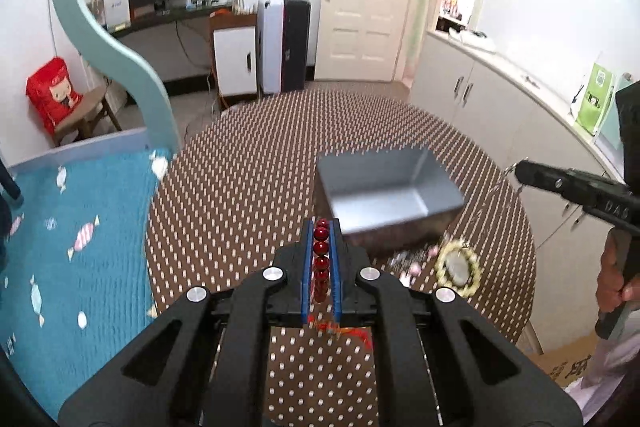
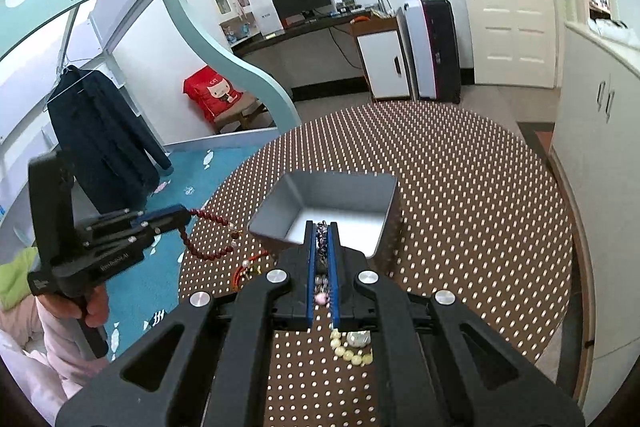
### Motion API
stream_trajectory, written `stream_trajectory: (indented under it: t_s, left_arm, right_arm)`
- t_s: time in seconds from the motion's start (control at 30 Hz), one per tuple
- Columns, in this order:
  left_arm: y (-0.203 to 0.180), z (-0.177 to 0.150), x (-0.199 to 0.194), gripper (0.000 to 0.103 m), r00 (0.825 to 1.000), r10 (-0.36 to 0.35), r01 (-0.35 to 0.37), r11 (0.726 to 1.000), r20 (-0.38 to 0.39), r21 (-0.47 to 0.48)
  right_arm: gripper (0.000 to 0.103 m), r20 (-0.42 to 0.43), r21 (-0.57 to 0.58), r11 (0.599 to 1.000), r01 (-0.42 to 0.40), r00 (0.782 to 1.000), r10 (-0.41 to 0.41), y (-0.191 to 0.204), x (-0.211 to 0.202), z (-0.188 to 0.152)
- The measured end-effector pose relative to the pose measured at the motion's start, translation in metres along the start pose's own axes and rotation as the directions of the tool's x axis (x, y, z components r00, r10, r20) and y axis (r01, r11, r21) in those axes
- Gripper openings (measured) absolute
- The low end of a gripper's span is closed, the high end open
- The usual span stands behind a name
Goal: Organize jewelry
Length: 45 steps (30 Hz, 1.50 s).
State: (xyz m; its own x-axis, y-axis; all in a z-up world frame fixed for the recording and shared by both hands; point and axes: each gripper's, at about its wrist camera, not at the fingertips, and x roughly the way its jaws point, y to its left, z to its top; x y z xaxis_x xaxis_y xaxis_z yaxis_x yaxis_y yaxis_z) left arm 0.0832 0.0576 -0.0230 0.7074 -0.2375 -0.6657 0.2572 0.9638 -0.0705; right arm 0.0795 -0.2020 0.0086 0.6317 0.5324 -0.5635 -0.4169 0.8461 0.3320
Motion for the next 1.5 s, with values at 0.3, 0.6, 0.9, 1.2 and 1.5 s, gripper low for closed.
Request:
stream_trajectory:
  t_s: [0.3,0.6,0.9,1.2,1.5]
  left_arm:
    - [-0.018,0.044,0.005,0.007,0.997,-0.048,0.047,0.999,0.066,0.009]
    - [-0.038,0.05,0.047,0.007,0.995,-0.101,0.101,0.995,-0.005,0.009]
    - [-0.031,0.045,0.072,0.007,0.992,-0.115,0.114,0.993,-0.05,-0.024]
    - [-0.027,0.044,0.085,0.008,0.992,-0.114,0.112,0.993,-0.063,-0.028]
    - [-0.031,0.038,0.083,0.031,0.994,-0.095,0.095,0.995,-0.058,-0.009]
  right_arm:
    - [0.005,0.023,-0.053,0.999,0.007,1.0,-0.005,0.003,0.017,0.028]
    - [0.005,-0.02,-0.04,0.999,-0.024,1.0,0.023,-0.003,0.05,0.038]
    - [0.005,-0.017,-0.044,0.998,-0.036,0.999,0.036,-0.005,0.054,0.05]
    - [0.008,-0.084,0.0,1.0,-0.025,0.996,0.025,-0.014,0.077,0.04]
    - [0.046,-0.062,-0.002,1.0,0.016,0.998,-0.016,-0.015,0.066,0.038]
